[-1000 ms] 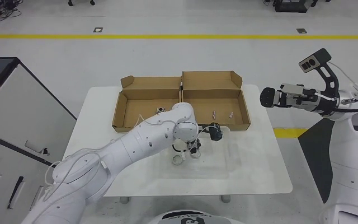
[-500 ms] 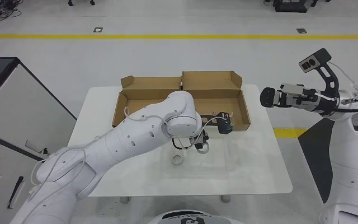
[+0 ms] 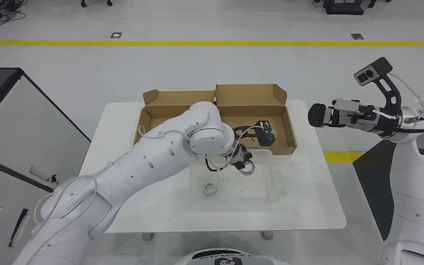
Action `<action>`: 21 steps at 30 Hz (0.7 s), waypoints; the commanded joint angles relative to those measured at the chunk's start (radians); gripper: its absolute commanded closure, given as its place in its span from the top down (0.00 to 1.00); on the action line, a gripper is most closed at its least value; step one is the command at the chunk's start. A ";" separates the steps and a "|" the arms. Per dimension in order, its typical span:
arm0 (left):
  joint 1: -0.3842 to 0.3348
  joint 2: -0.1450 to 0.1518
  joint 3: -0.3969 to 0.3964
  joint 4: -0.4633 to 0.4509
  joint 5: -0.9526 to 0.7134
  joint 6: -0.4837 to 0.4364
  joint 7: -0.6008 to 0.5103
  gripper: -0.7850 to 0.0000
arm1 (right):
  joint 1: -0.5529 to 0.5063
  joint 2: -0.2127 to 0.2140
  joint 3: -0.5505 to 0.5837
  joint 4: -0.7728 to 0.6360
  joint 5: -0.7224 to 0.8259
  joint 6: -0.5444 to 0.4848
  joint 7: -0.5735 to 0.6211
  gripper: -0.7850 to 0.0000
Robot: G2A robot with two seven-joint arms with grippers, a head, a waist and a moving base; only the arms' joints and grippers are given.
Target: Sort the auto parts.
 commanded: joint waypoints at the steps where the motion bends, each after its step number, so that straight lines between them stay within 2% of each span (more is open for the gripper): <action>1: 0.024 0.018 -0.051 -0.005 -0.006 0.005 0.016 0.00 | 0.000 0.000 0.000 0.000 0.000 0.000 0.000 1.00; 8: 0.130 0.087 -0.273 -0.068 -0.092 -0.019 0.049 0.00 | 0.000 0.000 0.000 0.000 0.000 0.000 0.000 1.00; 14: 0.234 0.127 -0.461 -0.119 -0.246 -0.068 0.154 0.00 | 0.000 0.000 0.000 0.000 0.000 0.000 0.000 1.00; 17: 0.270 0.135 -0.504 -0.137 -0.299 -0.112 0.211 0.00 | 0.000 0.000 0.000 0.000 0.000 0.000 0.000 1.00; 21: 0.294 0.136 -0.525 -0.150 -0.367 -0.150 0.301 0.00 | 0.000 0.000 0.000 0.000 0.000 0.000 0.000 1.00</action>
